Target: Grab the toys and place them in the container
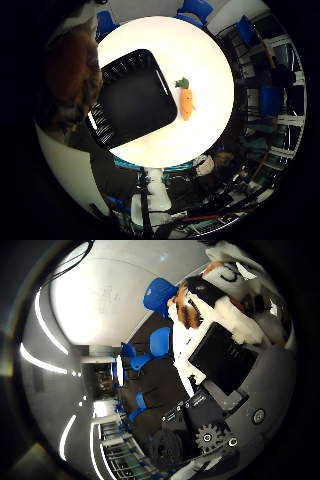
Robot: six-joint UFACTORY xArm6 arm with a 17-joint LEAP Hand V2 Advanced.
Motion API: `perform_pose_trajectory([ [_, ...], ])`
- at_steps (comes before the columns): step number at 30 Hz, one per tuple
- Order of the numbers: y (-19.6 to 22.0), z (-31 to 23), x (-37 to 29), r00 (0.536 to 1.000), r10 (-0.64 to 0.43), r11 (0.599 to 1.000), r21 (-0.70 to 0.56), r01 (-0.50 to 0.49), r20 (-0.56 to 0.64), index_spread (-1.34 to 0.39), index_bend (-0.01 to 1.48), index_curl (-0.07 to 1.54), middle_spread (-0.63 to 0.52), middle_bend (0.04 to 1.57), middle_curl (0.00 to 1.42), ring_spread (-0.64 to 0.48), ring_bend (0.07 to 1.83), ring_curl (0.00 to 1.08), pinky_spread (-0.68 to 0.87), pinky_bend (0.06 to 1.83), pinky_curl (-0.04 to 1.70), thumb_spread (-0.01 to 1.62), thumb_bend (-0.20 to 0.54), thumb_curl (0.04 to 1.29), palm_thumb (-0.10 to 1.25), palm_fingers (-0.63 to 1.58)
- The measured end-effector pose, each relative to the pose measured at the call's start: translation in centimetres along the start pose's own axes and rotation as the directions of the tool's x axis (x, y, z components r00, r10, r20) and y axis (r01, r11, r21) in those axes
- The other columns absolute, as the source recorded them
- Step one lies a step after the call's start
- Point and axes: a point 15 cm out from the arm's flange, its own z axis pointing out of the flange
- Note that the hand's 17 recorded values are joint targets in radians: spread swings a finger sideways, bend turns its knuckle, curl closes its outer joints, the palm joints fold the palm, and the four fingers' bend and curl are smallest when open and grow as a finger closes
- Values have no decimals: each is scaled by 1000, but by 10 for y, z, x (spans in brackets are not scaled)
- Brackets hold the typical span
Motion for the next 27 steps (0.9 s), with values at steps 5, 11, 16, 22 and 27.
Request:
perform_pose_trajectory([
  [5,-1,23,-15,1000,-11,999,-47,11,1,-228,1069,809,-134,1361,673,-181,1475,610,-233,1178,993,1072,-12,698,1007,1161],
  [11,-10,27,-23,1000,-28,999,-23,28,1,-224,1074,804,-136,1367,676,-195,1434,609,-235,1174,1002,1110,-35,668,915,1124],
  [16,0,27,-21,999,-33,998,-52,32,-8,-253,763,739,-168,1220,619,-219,1364,566,-377,1098,842,1146,-25,591,802,1056],
  [22,27,30,-14,999,-30,988,-155,27,-15,-323,380,674,-202,908,541,-231,1156,490,-408,959,706,1221,-18,490,731,473],
  [27,31,26,-3,999,-36,985,-167,34,-12,-399,318,558,-83,605,426,-40,939,381,88,898,656,1240,-22,420,673,136],
])
